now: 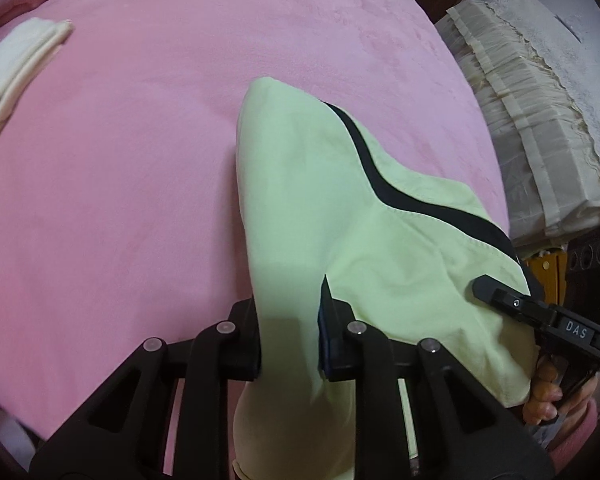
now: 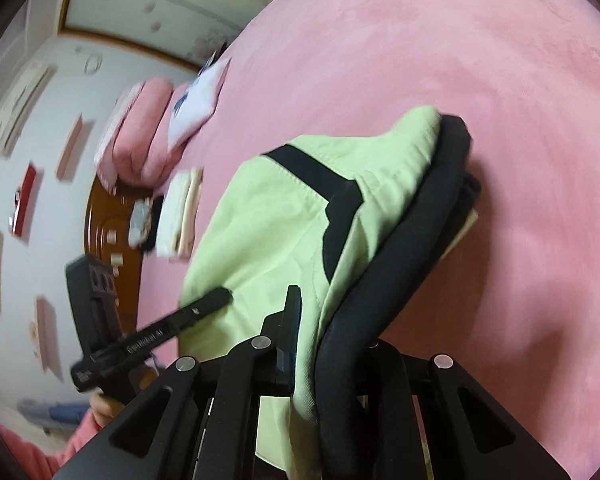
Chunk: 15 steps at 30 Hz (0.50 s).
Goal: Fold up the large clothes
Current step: 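Grasp the green bundle edge with the left tool while the right tool grips the black side, then lift the bundle and carry it toward the pillows with both tools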
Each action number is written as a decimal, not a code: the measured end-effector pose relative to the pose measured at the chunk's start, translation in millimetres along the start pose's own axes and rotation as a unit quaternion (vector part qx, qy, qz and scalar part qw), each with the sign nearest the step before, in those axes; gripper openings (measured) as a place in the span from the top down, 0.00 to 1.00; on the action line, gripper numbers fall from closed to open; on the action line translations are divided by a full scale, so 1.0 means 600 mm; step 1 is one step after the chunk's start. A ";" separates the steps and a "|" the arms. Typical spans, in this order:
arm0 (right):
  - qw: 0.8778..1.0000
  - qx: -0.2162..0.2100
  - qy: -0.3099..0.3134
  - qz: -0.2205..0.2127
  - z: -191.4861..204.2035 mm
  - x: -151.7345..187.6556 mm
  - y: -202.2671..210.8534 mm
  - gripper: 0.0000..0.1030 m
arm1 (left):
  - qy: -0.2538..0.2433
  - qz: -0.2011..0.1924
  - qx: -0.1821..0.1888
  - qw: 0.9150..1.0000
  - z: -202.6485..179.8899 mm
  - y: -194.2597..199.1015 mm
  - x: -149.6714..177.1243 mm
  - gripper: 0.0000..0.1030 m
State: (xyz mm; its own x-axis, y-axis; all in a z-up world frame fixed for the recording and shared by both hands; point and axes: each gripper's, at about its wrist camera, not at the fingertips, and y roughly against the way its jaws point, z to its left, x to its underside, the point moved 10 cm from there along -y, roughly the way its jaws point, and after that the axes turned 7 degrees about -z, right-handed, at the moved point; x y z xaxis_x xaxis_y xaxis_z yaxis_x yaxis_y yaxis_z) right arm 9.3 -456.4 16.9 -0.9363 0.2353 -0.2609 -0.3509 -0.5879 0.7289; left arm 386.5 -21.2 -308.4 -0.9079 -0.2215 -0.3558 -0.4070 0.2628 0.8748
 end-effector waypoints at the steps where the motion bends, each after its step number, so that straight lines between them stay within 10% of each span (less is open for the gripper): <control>1: 1.000 -0.002 0.009 0.011 0.020 0.019 0.012 0.89 | -0.002 0.001 0.000 1.000 -0.003 0.020 0.012 0.83; 9: 0.997 -0.026 0.048 0.046 0.172 0.094 0.023 0.89 | 0.029 -0.036 -0.024 0.999 0.085 0.214 0.040 0.84; 15: 0.992 -0.068 0.095 0.050 0.376 0.128 -0.086 0.89 | 0.050 -0.093 -0.057 0.993 0.271 0.363 -0.012 0.84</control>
State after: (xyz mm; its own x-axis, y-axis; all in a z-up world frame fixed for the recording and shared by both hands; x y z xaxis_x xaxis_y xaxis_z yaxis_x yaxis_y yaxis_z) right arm -40.3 -233.4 102.3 -0.9484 0.0271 -0.3159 -0.2427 -0.7034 0.6681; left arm 287.9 190.0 -168.7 -0.8009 -0.3498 -0.4860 -0.5481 0.1015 0.8302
